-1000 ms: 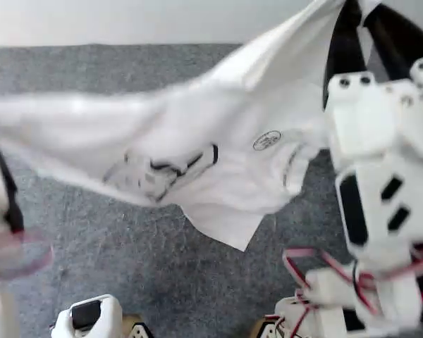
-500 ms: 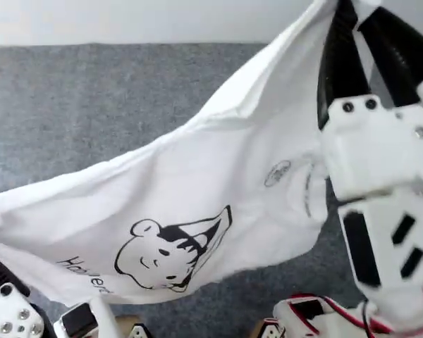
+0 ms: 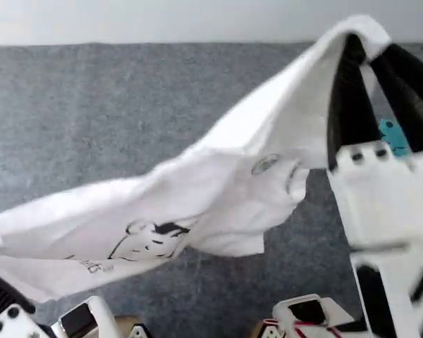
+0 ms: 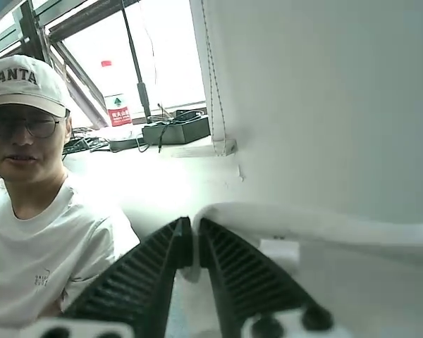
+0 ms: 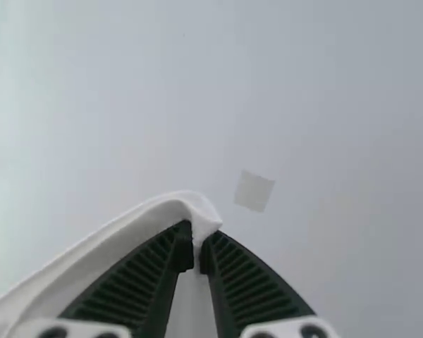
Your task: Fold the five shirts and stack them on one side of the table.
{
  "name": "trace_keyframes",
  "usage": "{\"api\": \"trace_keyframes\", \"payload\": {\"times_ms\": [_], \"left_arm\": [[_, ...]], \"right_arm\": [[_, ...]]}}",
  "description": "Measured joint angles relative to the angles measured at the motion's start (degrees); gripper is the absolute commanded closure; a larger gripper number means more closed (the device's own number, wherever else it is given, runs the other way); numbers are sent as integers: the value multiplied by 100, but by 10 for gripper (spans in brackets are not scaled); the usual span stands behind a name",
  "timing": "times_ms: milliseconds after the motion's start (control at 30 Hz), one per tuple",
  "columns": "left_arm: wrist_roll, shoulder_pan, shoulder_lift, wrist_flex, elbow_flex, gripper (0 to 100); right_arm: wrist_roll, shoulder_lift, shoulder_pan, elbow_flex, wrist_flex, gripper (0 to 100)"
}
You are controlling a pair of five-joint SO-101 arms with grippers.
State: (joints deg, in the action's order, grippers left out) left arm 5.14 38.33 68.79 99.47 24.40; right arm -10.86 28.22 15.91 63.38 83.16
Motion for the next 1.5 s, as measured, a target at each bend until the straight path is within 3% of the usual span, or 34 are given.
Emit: {"api": "trace_keyframes", "payload": {"times_ms": [200,367,500,633,733,800,900,1100,1500], "left_arm": [[0,0,9,0,-404,988],[-44,-9,0,-712,-2048,988],[-123,-185,-62,-2505,-4114,988],[-123,-721,-905,-5064,-5952,988],[-211,-1055,-2075,-6857,-6233,988],[-343,-1169,-2998,-7437,-5925,988],[-492,-1292,-4404,-7385,-5029,988],[-510,-1433,-6268,-6154,-3191,988],[-448,-1415,-6752,-4703,-2804,988]], "right_arm": [[-9,-202,-132,-18,0,991],[-18,-1574,-79,-316,-308,991],[-18,-3314,-44,-413,-1099,991],[-18,-5116,-44,-334,-2189,991],[-18,-6338,-44,18,-2796,991],[-18,-6927,-44,448,-2945,991],[-18,-7508,-70,1099,-2963,990],[-18,-7684,-70,1512,-2919,990],[-18,-7490,-9,1538,-879,990]]}}
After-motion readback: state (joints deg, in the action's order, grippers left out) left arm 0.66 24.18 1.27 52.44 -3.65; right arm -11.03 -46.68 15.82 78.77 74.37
